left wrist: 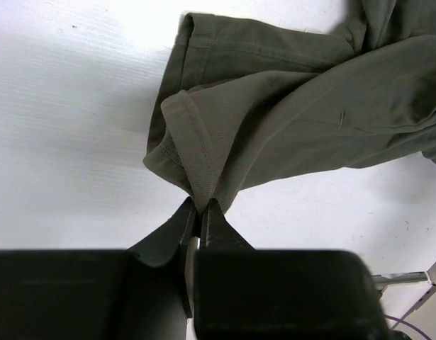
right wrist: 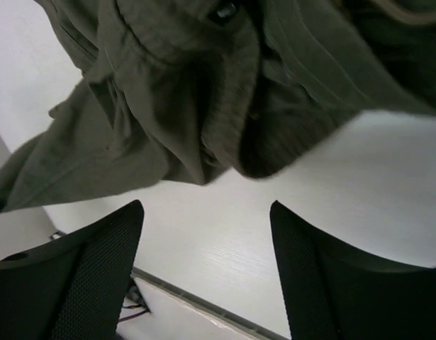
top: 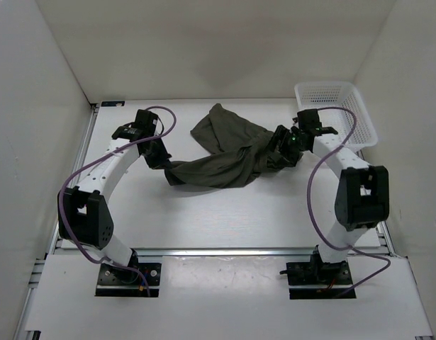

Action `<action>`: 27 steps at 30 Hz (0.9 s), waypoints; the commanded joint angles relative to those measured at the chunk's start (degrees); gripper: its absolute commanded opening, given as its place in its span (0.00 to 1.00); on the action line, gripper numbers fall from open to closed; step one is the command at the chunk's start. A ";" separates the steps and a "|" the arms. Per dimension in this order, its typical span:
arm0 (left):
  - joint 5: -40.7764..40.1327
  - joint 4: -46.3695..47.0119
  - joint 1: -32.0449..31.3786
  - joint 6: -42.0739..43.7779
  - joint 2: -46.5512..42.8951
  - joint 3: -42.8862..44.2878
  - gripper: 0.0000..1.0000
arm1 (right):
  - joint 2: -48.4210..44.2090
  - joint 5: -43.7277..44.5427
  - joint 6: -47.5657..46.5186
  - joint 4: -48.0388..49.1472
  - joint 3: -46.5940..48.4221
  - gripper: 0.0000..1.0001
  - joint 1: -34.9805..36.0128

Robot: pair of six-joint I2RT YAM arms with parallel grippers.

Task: Fold and stack the shorts
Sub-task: Flatten the shorts out

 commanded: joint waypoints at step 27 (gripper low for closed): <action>-2.66 0.39 0.27 0.19 -1.21 2.91 0.10 | 22.19 0.21 14.36 0.84 27.19 0.00 2.93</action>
